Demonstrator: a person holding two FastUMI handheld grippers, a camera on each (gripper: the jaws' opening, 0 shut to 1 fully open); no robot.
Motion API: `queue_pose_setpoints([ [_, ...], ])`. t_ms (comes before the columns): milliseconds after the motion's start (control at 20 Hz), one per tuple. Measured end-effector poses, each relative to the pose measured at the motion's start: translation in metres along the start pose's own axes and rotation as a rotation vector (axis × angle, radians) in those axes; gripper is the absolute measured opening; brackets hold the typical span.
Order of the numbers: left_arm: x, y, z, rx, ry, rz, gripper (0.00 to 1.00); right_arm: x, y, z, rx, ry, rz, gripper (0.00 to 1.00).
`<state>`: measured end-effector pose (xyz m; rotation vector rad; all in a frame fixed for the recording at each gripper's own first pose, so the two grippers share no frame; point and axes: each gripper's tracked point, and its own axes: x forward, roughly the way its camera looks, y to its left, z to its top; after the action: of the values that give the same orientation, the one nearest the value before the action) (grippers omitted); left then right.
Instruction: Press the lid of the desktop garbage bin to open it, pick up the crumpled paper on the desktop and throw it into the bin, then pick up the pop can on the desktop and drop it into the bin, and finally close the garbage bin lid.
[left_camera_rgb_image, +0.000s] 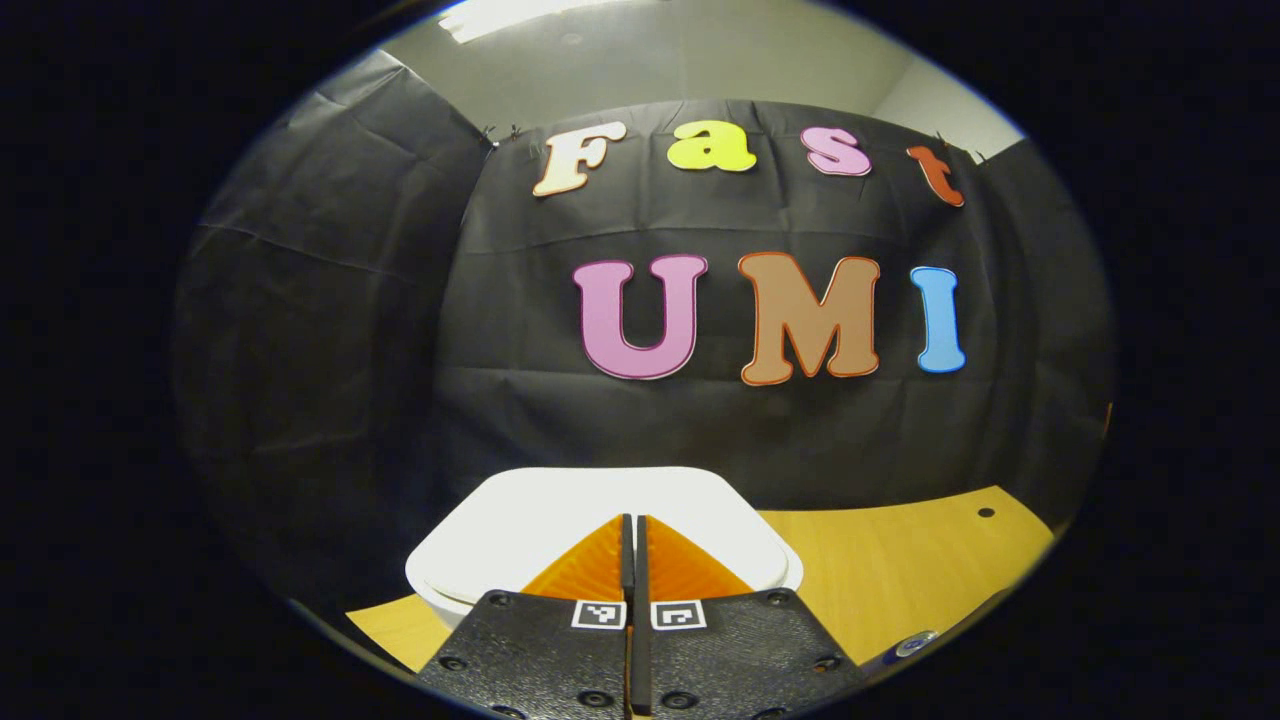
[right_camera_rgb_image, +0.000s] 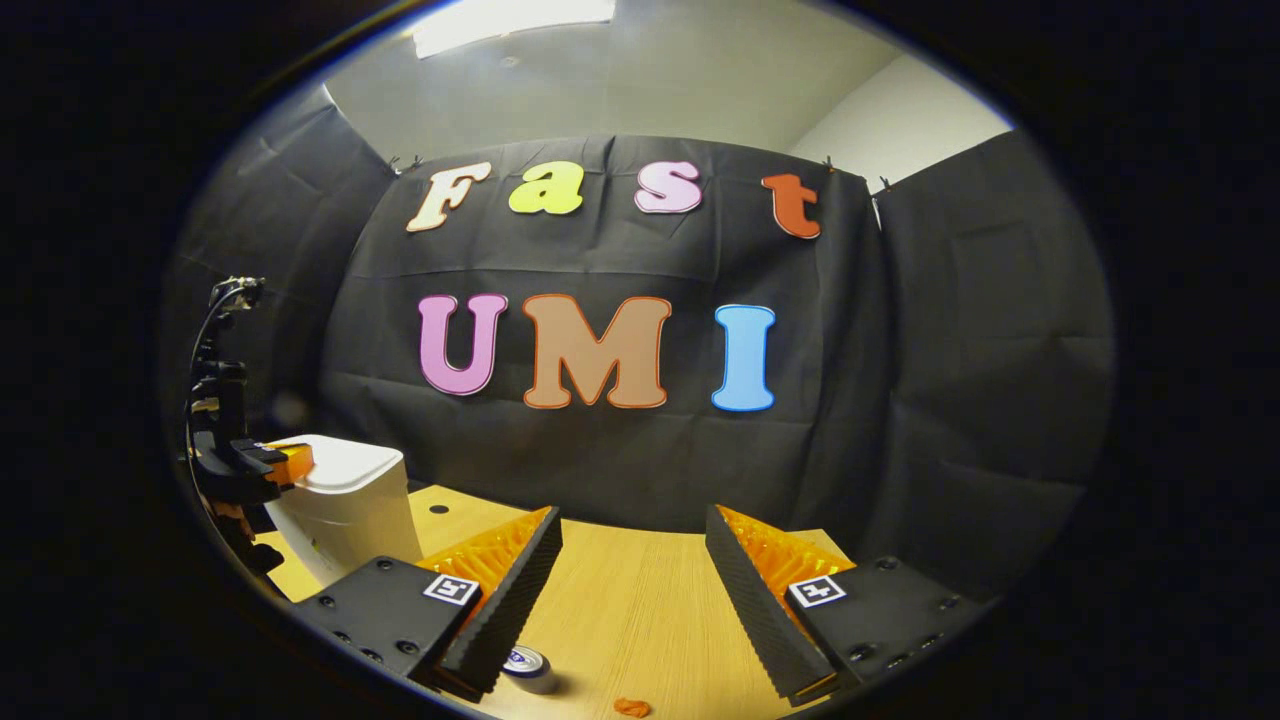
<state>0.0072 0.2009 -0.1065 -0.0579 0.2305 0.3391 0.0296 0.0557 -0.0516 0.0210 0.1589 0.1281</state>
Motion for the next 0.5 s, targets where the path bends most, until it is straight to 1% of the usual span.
queue_pose_setpoints([
  [50,-0.002,0.002,0.003,-0.027,-0.01,0.002,0.0,0.001,-0.002,-0.001,0.009,0.0,0.001,1.0],
  [150,-0.011,0.0,0.028,-0.05,-0.065,0.002,0.0,0.002,-0.005,-0.005,0.019,0.013,0.004,1.0],
  [200,-0.019,-0.006,0.043,-0.046,-0.104,-0.013,0.0,0.001,-0.006,-0.007,0.022,0.017,0.004,1.0],
  [250,-0.024,-0.016,0.057,-0.028,-0.141,-0.036,0.0,0.001,-0.008,-0.007,0.025,0.018,0.005,0.96],
  [350,-0.038,-0.034,0.078,0.022,-0.209,-0.085,0.0,0.0,-0.009,-0.008,0.03,0.019,0.007,0.96],
  [450,-0.053,-0.054,0.091,0.04,-0.24,-0.144,0.1,-0.001,-0.009,-0.009,0.029,0.018,0.014,0.96],
  [500,-0.058,-0.065,0.095,0.044,-0.249,-0.169,0.18,-0.002,-0.01,-0.01,0.026,0.02,0.016,0.96],
])
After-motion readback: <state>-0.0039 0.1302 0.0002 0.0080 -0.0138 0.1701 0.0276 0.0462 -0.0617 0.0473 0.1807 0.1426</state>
